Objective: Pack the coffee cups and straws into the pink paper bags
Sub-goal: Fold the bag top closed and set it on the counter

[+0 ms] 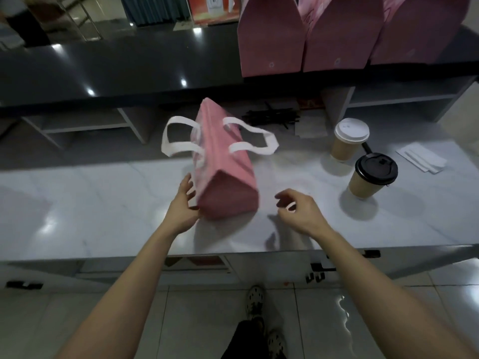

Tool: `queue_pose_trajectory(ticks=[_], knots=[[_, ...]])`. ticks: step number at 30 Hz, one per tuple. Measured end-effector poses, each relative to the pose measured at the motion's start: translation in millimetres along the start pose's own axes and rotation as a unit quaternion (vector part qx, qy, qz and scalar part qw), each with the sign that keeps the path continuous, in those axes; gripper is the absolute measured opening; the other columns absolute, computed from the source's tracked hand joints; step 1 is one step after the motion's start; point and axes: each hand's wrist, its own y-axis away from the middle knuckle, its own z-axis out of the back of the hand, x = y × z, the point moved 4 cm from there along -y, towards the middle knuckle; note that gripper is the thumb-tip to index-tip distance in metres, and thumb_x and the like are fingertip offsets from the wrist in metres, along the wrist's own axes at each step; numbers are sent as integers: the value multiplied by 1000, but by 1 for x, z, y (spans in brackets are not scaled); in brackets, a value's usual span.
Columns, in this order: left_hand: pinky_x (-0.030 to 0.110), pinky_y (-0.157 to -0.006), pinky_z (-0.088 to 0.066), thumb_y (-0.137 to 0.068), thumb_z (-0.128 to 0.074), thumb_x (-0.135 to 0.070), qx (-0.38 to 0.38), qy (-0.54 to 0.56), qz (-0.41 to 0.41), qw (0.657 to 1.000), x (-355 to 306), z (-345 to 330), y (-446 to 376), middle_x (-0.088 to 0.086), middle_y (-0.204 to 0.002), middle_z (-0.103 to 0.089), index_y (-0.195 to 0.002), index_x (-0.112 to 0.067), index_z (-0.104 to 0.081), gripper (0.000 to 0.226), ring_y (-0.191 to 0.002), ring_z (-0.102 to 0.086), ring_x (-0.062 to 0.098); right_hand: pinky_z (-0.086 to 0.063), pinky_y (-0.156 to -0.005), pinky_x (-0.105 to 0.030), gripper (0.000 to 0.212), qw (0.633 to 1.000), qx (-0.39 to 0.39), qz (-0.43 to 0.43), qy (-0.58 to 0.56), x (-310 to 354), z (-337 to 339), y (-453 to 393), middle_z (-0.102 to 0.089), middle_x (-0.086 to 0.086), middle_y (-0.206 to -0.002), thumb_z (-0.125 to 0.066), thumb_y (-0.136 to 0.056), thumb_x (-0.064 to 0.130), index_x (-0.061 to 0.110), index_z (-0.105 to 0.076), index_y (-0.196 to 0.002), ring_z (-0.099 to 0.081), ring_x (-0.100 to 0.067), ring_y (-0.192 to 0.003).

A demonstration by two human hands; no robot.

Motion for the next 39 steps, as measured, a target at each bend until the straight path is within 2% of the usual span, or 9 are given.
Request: queue_pose_trajectory(ticks=[2,6,9,15,23,28,33,37,39], knots=[[37,-102,-57,-68,-87,-26,21,-26,-2,999,5,2,11,-14,-160,-46,-173,-36,-12,130,-136,-59,14,-59,-99,-38,69,999,29,5,19,-1,-12,7,-66,10,-127,-73,-79,50,34,-56,-144,-66,-10,-115],[42,-117,-47,-72,-101,-7,30,0,23,999,21,3,19,-2,-181,-17,-173,-41,5,150,-160,-36,22,-47,-119,-46,139,994,104,21,21,23,-44,-4,-27,5,-173,-90,-63,76,37,-11,-170,-43,-16,-151],[50,-119,-50,-64,-105,-15,31,-1,15,999,17,2,17,-4,-181,-15,-170,-51,7,158,-159,-37,21,-40,-124,-48,157,996,81,35,1,49,-62,-16,-17,4,-178,-99,-57,66,37,5,-171,-32,-22,-159],[32,-102,-52,-72,-98,-38,-13,-83,-49,995,10,-1,19,-9,-155,-60,-169,-55,0,139,-130,-66,20,-51,-110,-50,126,998,24,54,13,74,-75,-9,-45,-10,-162,-86,-85,38,40,7,-171,-54,-35,-140],[34,-106,-53,-76,-89,-47,-13,-82,-135,987,-18,45,50,-11,-158,-56,-163,-68,4,130,-137,-59,16,-55,-105,-55,121,998,-4,65,16,123,-71,23,-49,-9,-158,-84,-89,37,35,4,-172,-58,-35,-135],[52,-111,-56,-83,-95,-29,-43,-98,-214,971,-56,94,50,-4,-155,-60,-164,-66,3,133,-137,-62,23,-57,-100,-53,121,992,-64,107,24,188,-55,22,-53,-9,-154,-86,-89,38,34,2,-172,-62,-35,-128],[19,-106,-51,-68,-95,-57,-54,-67,-267,960,-106,126,33,-13,-164,-49,-167,-63,-2,135,-143,-55,10,-56,-97,-48,123,985,-102,130,43,238,-26,-5,-60,-6,-149,-87,-84,44,35,-2,-172,-63,-34,-124],[40,-113,-54,-69,-101,-46,-69,-41,-285,955,-141,139,-7,-8,-157,-58,-169,-59,-5,139,-139,-60,15,-55,-100,-46,126,981,-120,142,51,262,-4,-47,-59,-8,-151,-88,-82,49,32,-2,-173,-62,-34,-127],[38,-113,-53,-71,-102,-43,-80,-47,-296,951,-155,145,-31,-7,-155,-60,-170,-54,-5,139,-137,-61,13,-54,-102,-47,127,979,-121,153,55,270,6,-74,-59,-9,-151,-88,-82,54,32,-1,-173,-62,-32,-128]])
